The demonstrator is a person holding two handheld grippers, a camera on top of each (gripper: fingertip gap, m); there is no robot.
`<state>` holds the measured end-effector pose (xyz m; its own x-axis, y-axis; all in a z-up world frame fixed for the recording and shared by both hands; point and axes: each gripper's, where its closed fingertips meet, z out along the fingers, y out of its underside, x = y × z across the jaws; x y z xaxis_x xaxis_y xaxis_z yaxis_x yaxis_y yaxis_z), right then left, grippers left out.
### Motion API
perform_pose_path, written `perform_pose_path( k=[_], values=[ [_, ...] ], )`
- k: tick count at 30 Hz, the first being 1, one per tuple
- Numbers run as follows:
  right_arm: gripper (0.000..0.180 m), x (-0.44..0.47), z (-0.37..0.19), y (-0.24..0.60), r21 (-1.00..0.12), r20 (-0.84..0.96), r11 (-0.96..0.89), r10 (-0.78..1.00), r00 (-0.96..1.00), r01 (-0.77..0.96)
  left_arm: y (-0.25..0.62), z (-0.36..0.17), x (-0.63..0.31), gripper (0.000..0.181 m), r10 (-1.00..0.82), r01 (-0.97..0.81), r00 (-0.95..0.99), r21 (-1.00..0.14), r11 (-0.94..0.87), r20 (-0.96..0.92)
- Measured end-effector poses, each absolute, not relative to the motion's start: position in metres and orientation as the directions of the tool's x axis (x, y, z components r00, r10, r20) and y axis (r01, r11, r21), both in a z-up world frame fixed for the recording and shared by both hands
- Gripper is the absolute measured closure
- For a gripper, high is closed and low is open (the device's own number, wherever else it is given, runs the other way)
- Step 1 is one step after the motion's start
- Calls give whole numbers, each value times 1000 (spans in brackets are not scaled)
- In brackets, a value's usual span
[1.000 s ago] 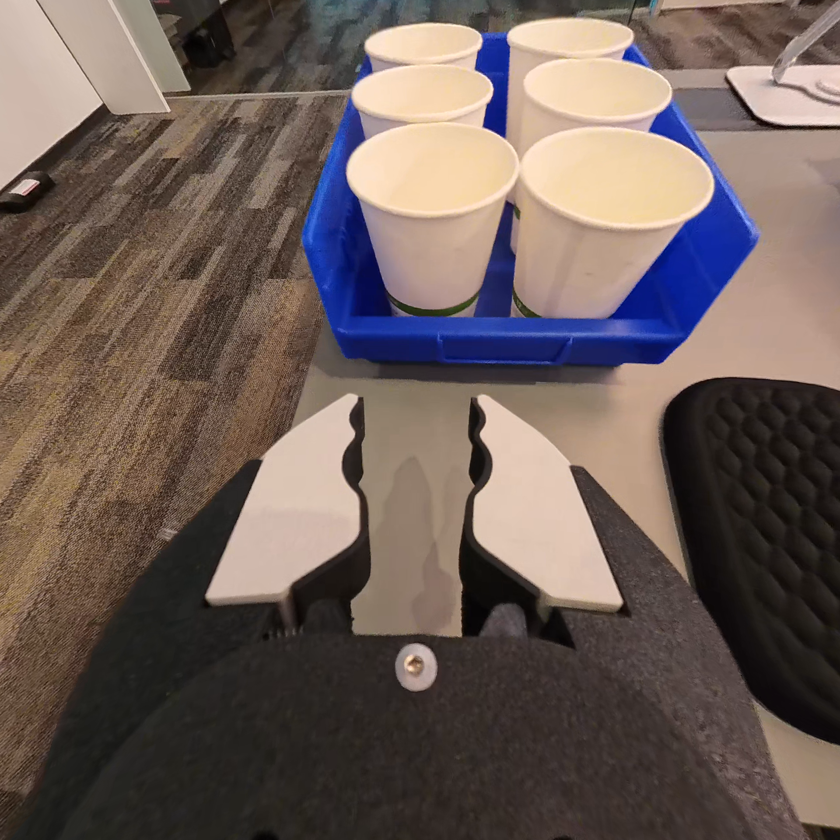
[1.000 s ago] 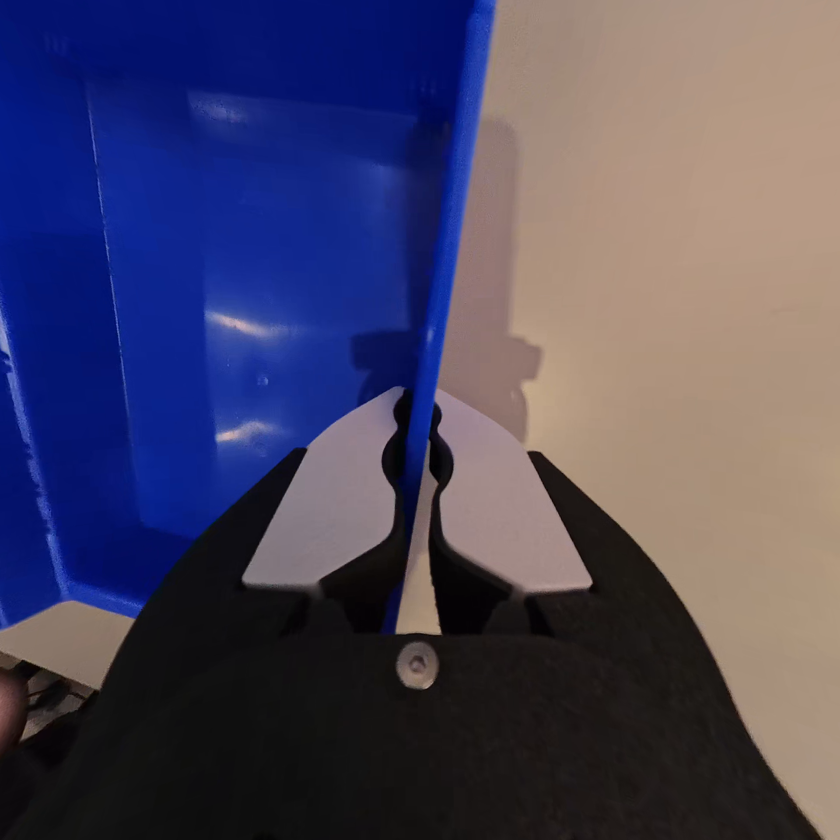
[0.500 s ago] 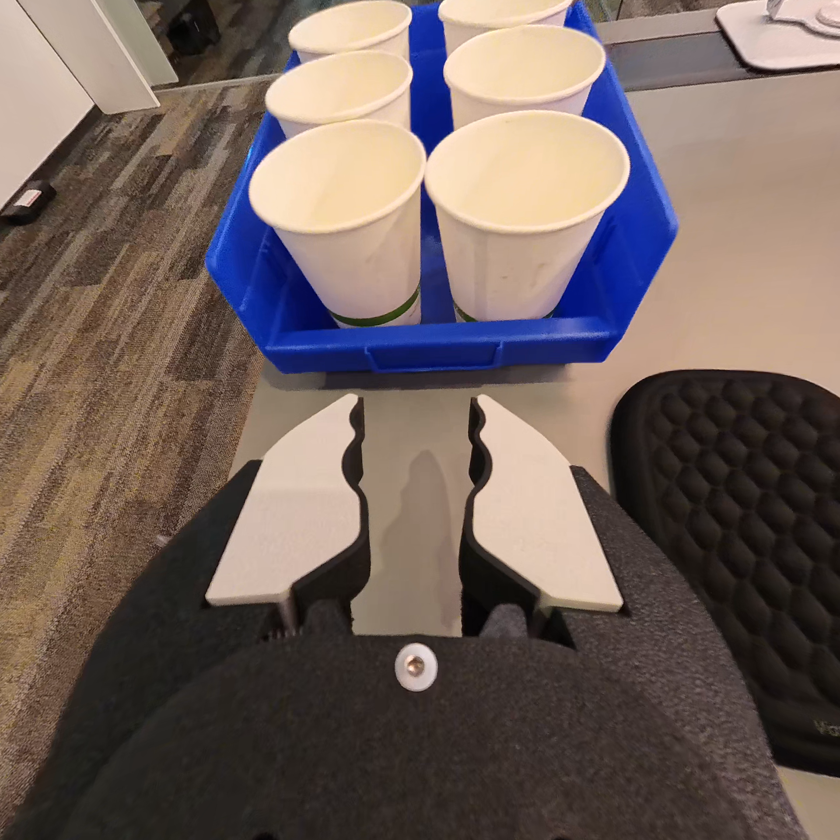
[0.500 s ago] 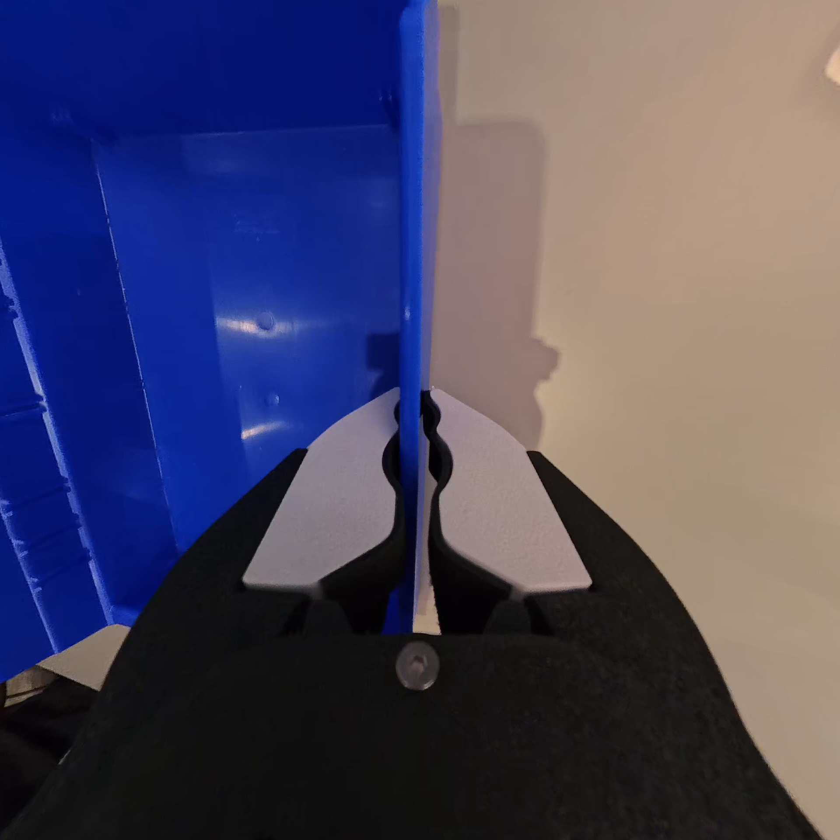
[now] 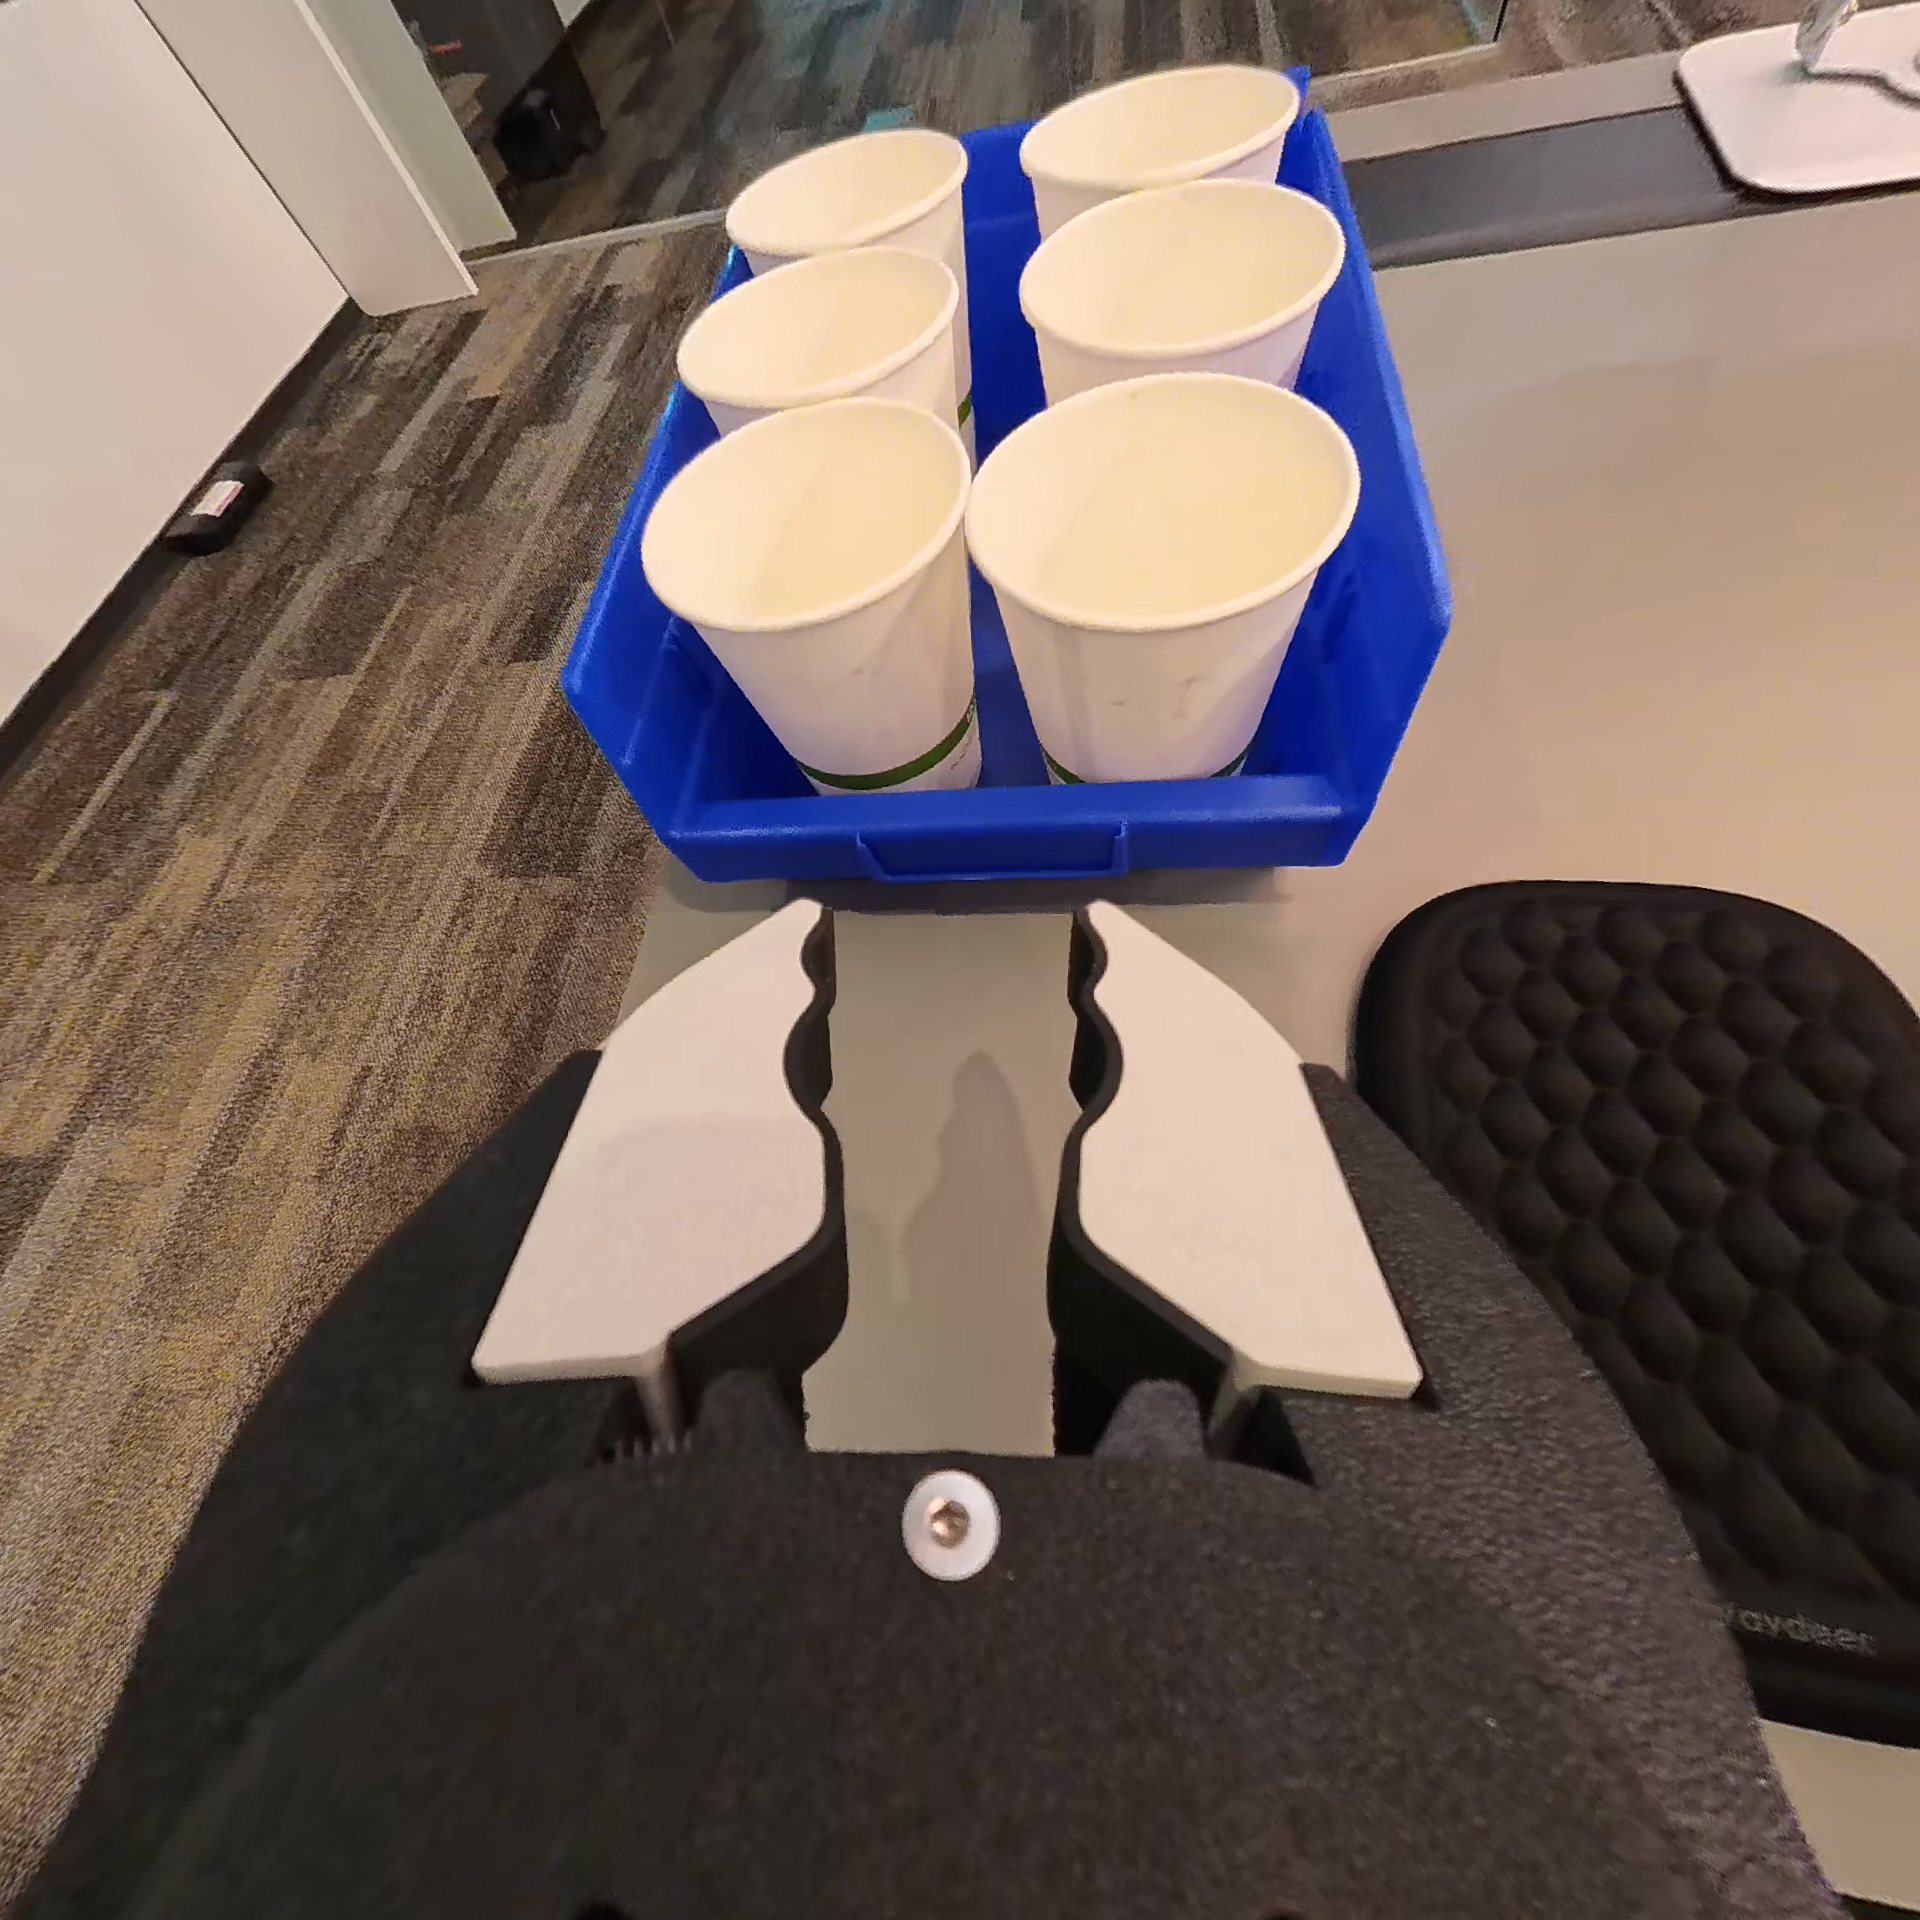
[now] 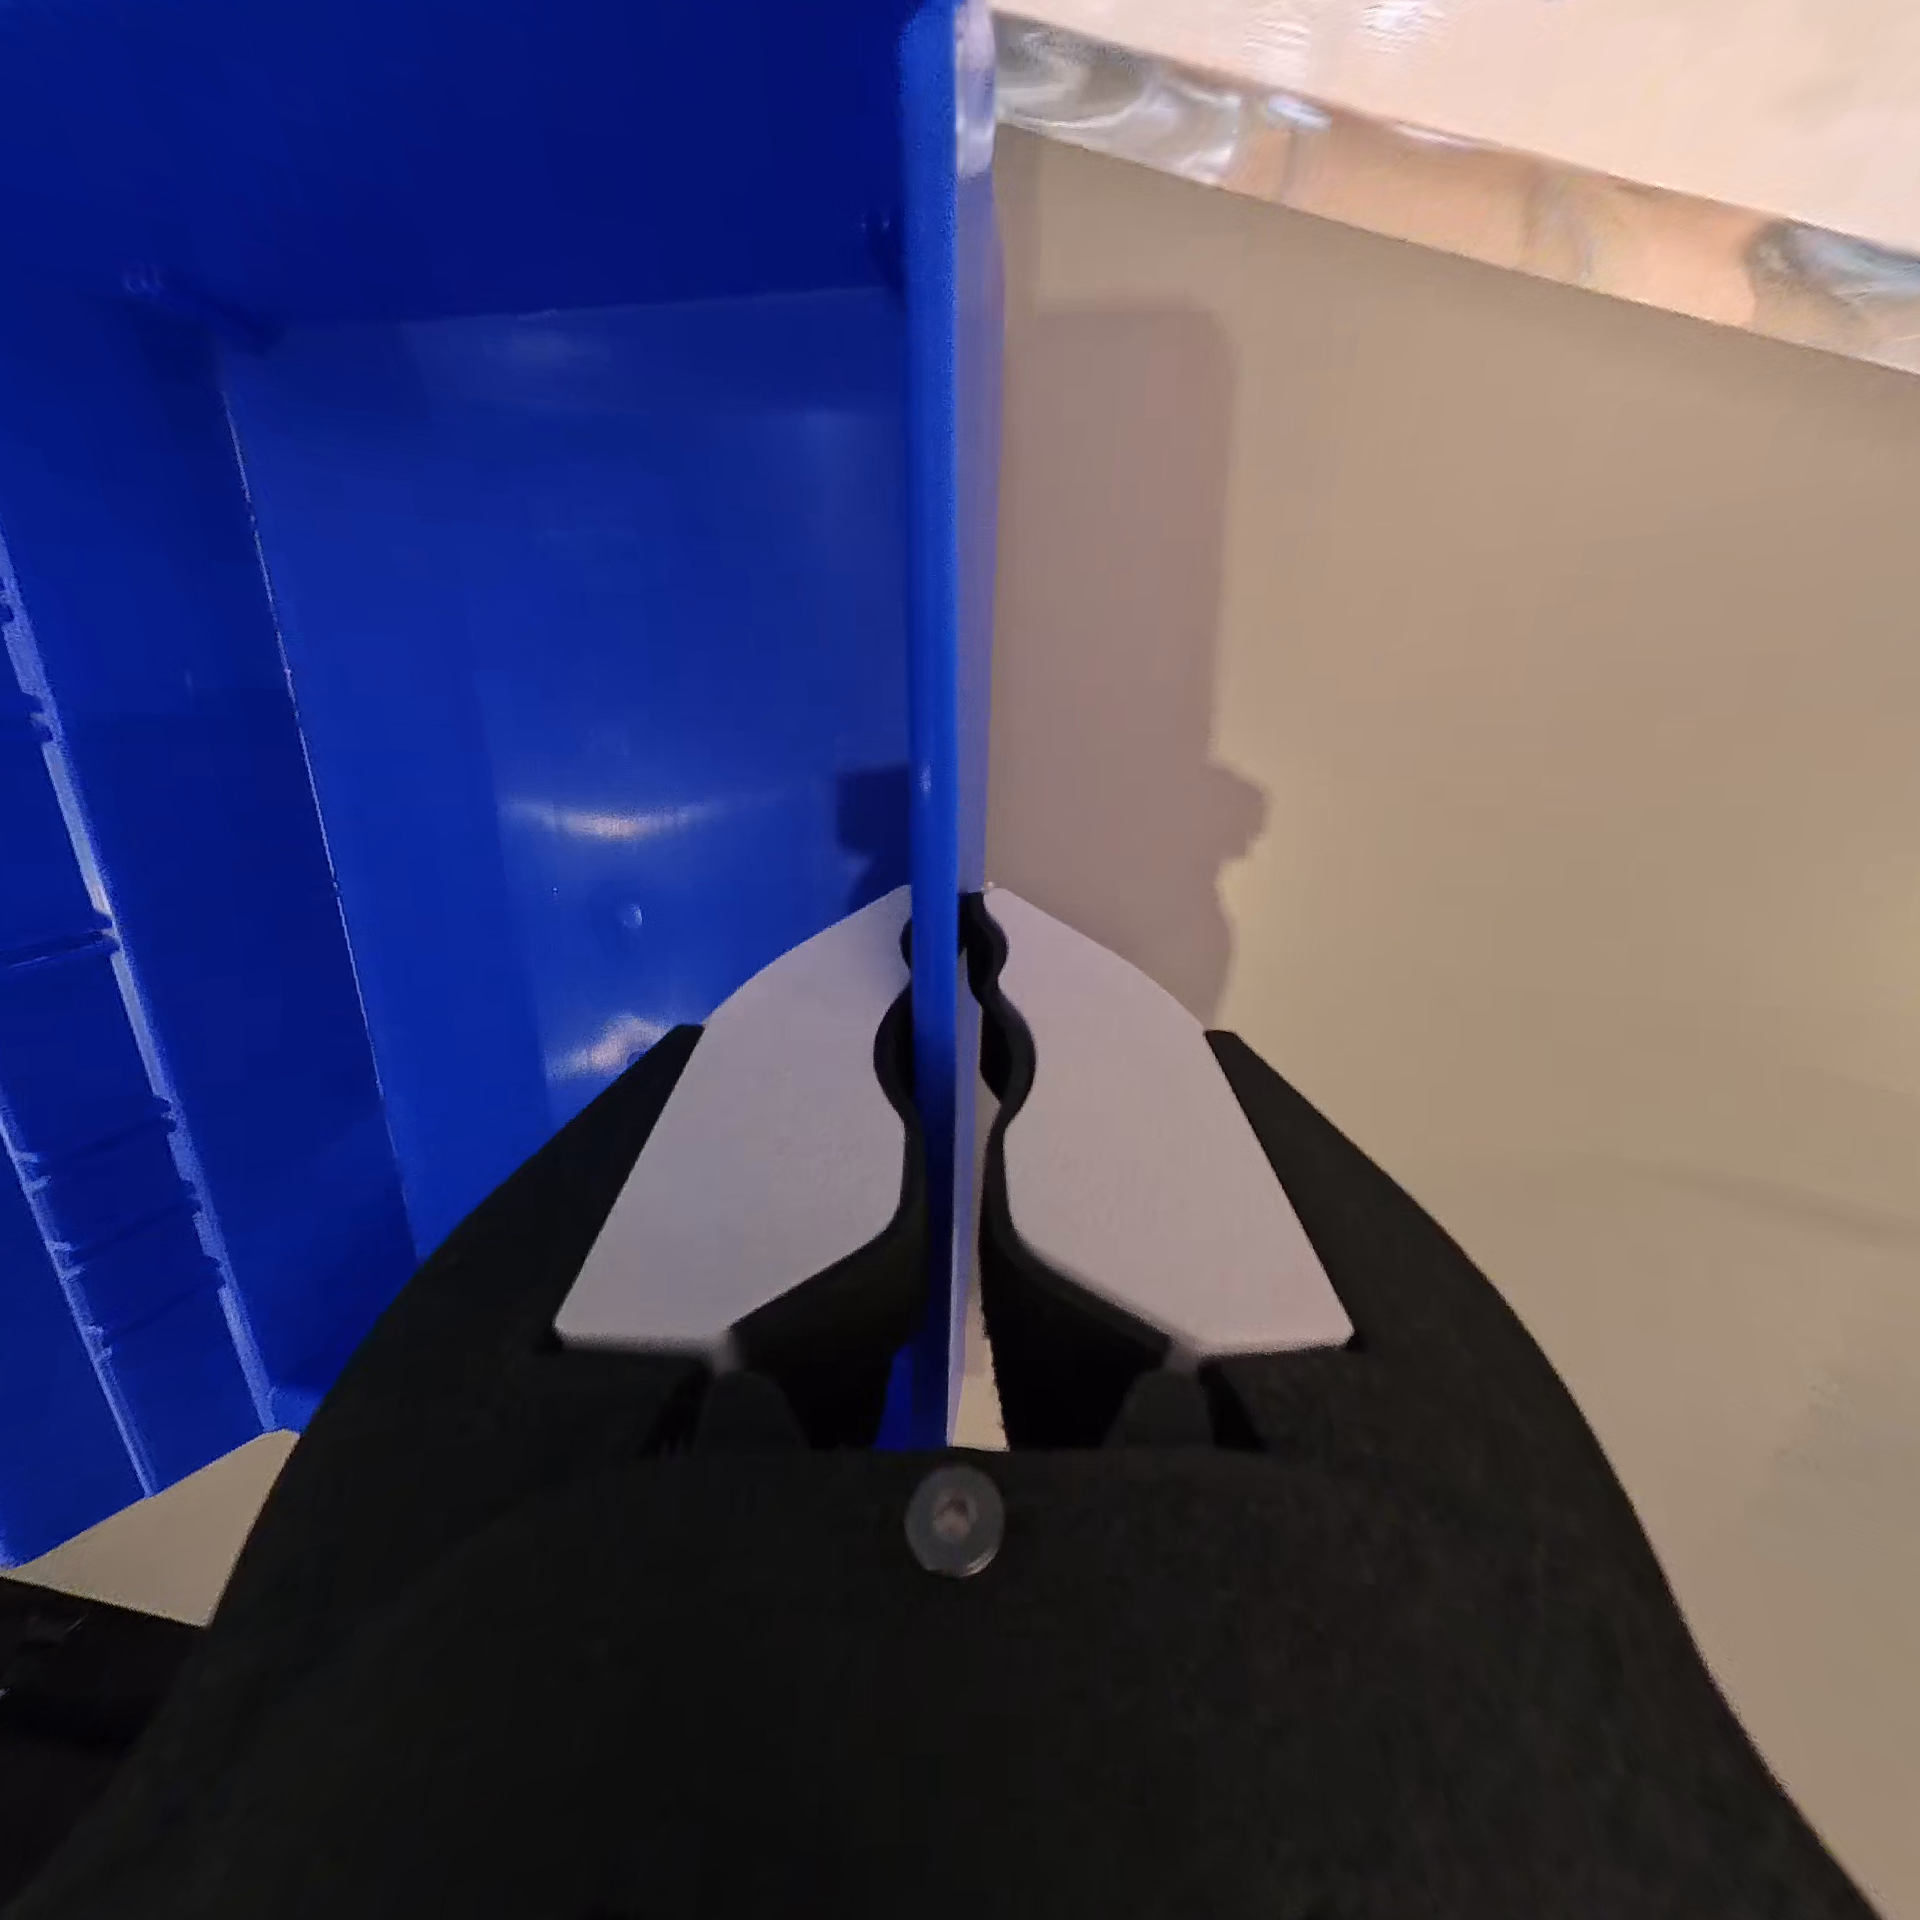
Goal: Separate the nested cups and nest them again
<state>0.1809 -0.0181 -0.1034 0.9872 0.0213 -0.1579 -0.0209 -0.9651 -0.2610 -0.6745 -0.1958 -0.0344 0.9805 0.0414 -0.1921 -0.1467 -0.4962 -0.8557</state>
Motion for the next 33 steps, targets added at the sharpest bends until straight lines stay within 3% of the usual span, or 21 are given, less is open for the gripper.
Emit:
perform_pose_path(
  k=[11,24,27,28,29,33],
  values=[
    [175,315,-116,-61,-242,-214,-964,-55,975,-108,-189,-20,-645,139,72,-197,959,-824,-531,-276],
    [175,365,-117,-83,-251,-225,-955,-103,969,-159,-165,-16,-596,138,12,-226,962,-825,-517,-272],
    [174,365,-115,-82,-289,-197,-949,-69,978,-126,-166,-16,-591,137,-1,-208,970,-836,-507,-241],
    [164,367,-112,-80,-321,-174,-940,-64,983,-119,-166,-15,-589,136,-10,-198,975,-845,-497,-223],
    [152,371,-105,-77,-361,-139,-925,-70,988,-116,-167,-13,-588,135,-19,-185,979,-854,-486,-201],
    [145,377,-58,-66,-550,31,-834,-64,997,-37,-171,-2,-581,132,-63,-133,991,-894,-428,-117]
  ],
)
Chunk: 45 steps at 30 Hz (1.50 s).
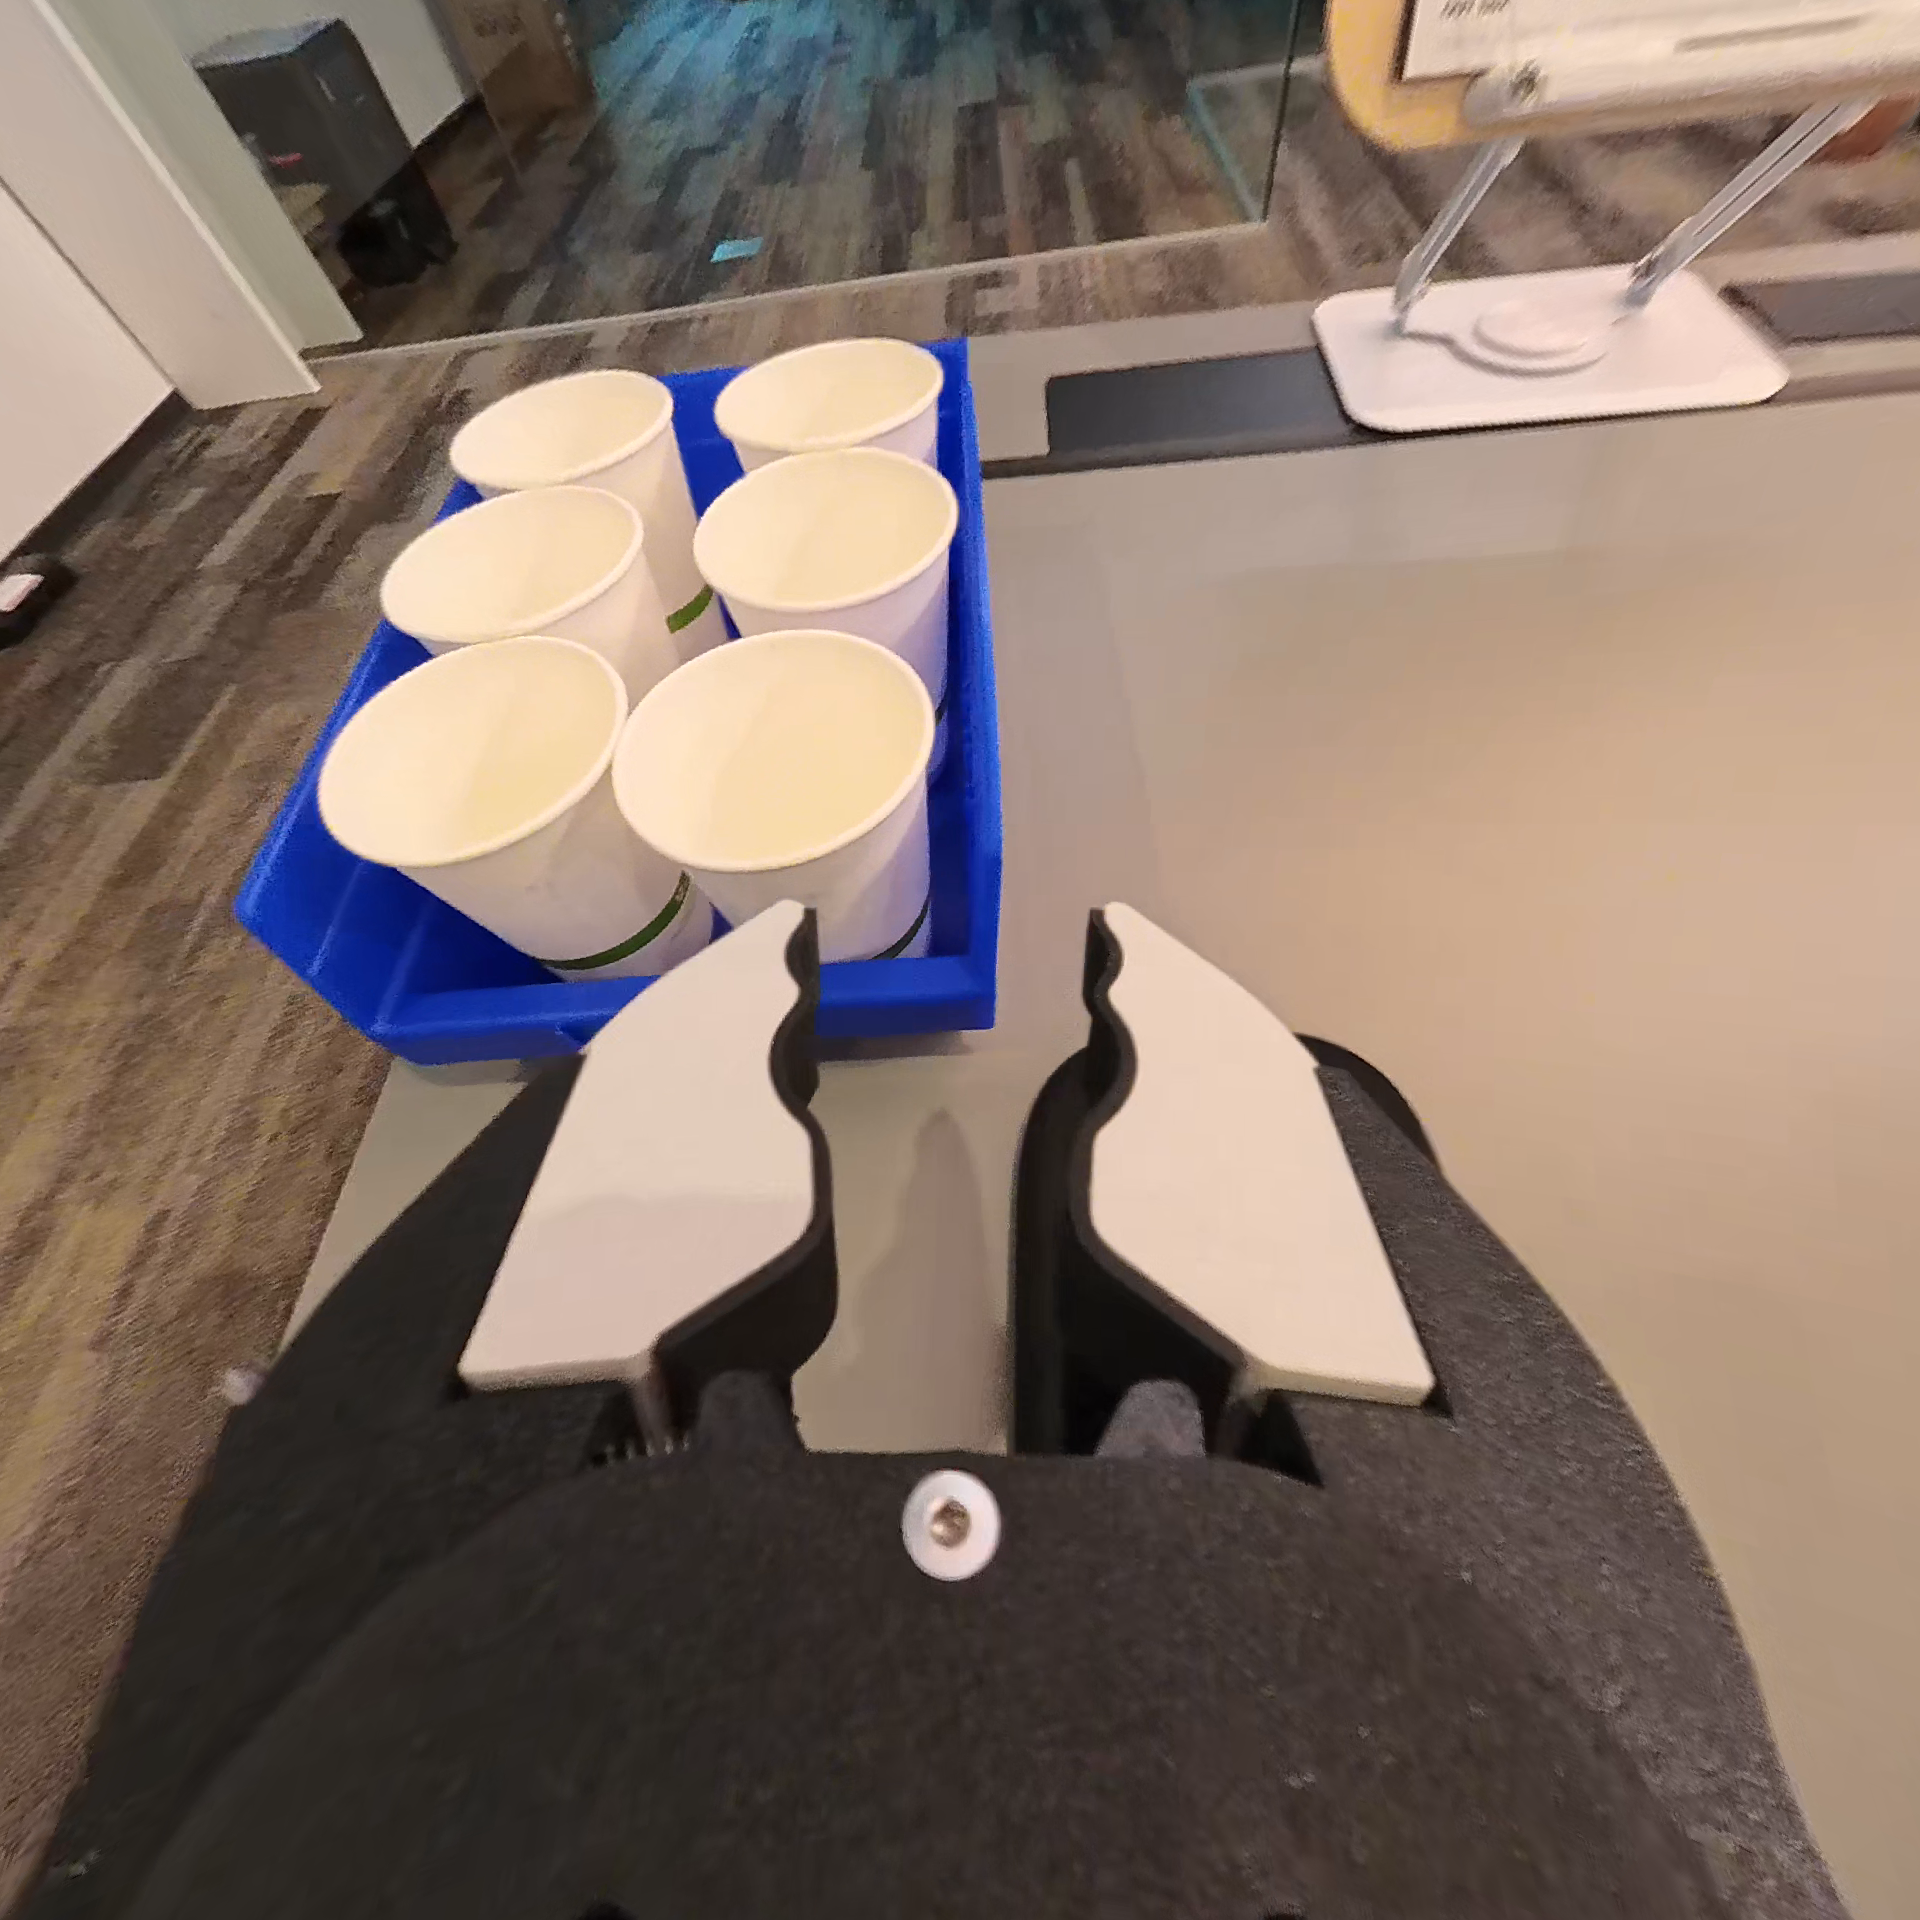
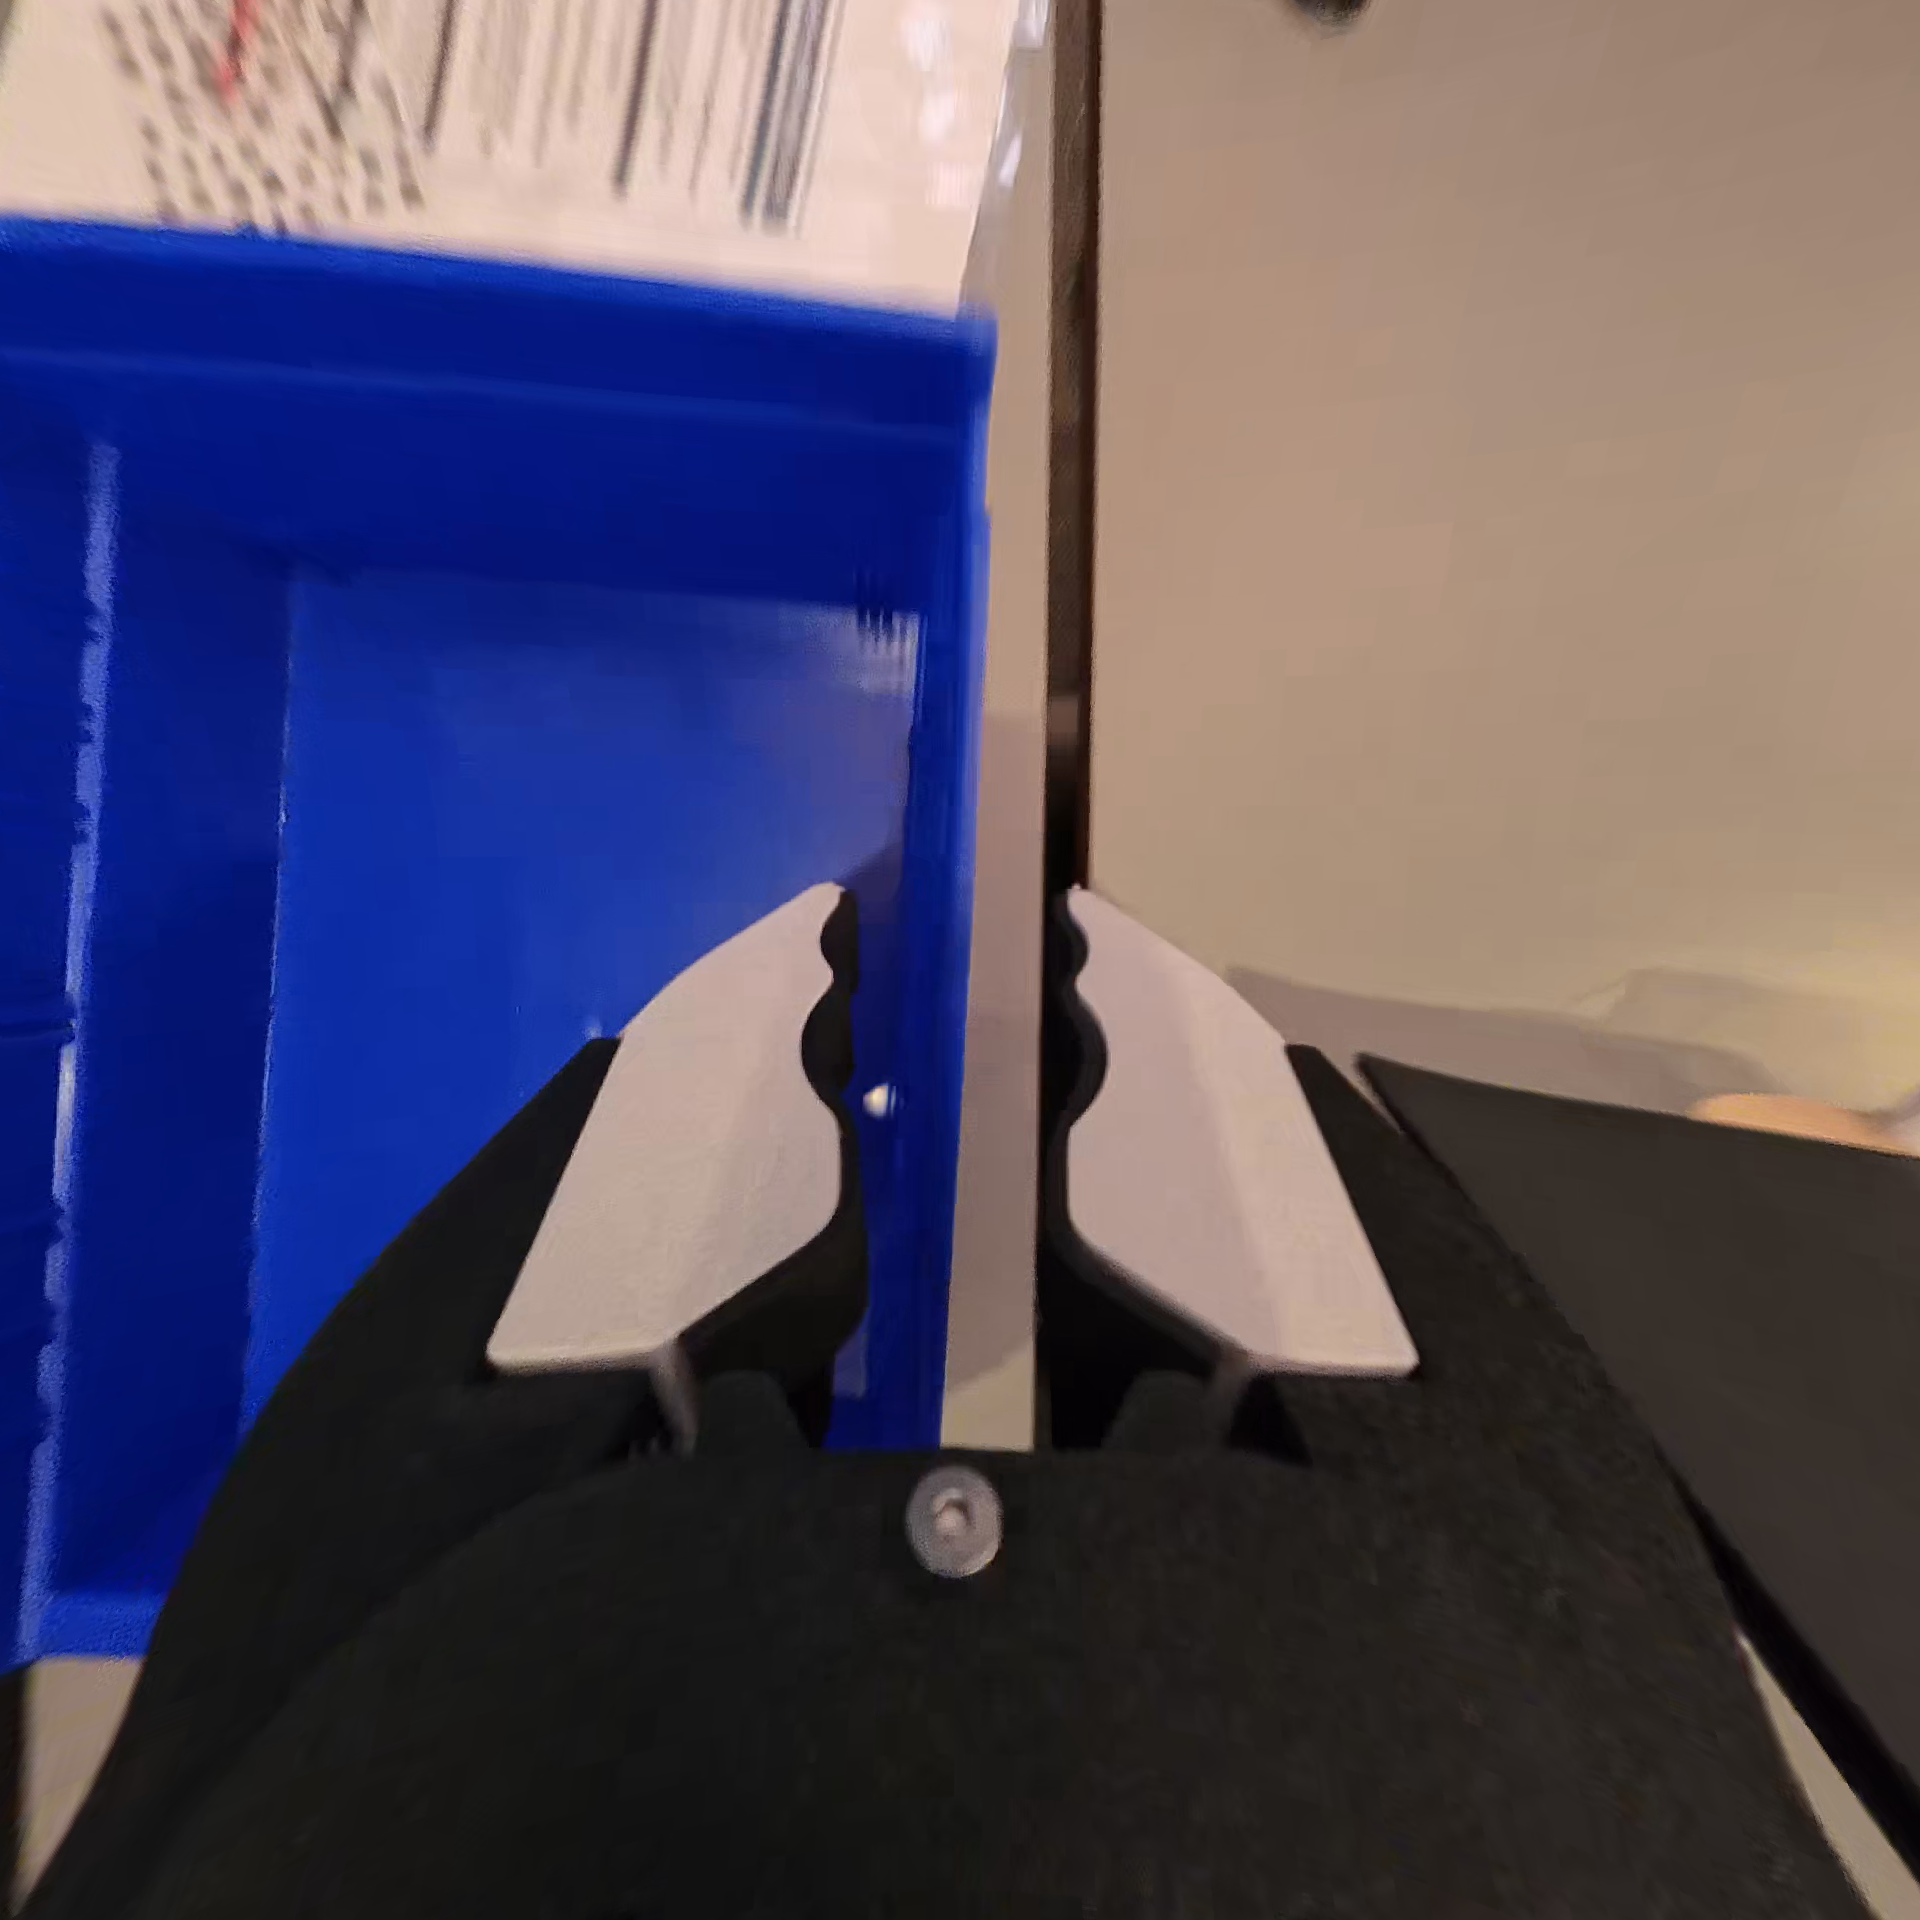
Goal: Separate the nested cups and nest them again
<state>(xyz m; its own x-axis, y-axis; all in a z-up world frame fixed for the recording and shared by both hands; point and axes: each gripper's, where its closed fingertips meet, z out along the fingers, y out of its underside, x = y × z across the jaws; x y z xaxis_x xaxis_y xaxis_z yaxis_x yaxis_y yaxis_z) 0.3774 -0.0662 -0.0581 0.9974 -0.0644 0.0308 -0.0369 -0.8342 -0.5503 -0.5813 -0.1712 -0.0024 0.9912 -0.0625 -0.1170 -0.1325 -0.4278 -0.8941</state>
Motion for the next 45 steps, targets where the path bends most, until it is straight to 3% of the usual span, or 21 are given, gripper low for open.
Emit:
perform_pose_path(
  k=[4,7,10,14,19,24,30,35,37,45],
  values=[
    [146,344,21,-53,-790,206,-592,-12,978,159,-173,6,-581,130,-106,-143,988,-913,-382,-111],
    [144,273,76,-49,-920,191,-327,111,975,217,-169,-2,-580,131,-173,-224,970,-895,-386,-168],
    [138,189,102,-54,-968,134,-158,332,934,195,-162,-12,-584,130,-217,-325,942,-850,-415,-255],
    [136,89,112,-58,-983,102,-69,572,814,172,-144,-18,-589,138,-330,-542,838,-731,-415,-434],
    [137,-12,129,-59,-992,49,-37,757,652,118,-120,-32,-602,136,-512,-749,662,-497,-437,-547],
    [145,-73,139,-51,-993,67,-1,824,563,119,-109,-45,-598,139,-638,-770,635,-430,-472,-436],
    [152,-108,113,-45,-993,14,-44,884,467,112,-104,-69,-607,142,-684,-792,611,-287,-539,-399],
    [152,-103,102,-38,-995,20,-27,891,454,96,-99,-73,-608,152,-685,-793,608,-265,-549,-401],
    [153,-100,97,-37,-995,-17,-58,902,431,83,-99,-74,-606,169,-695,-796,605,-269,-543,-389],
    [150,-99,68,-26,-980,-66,-140,900,432,143,-107,-72,-605,174,-696,-783,623,-285,-553,-358]
  ],
)
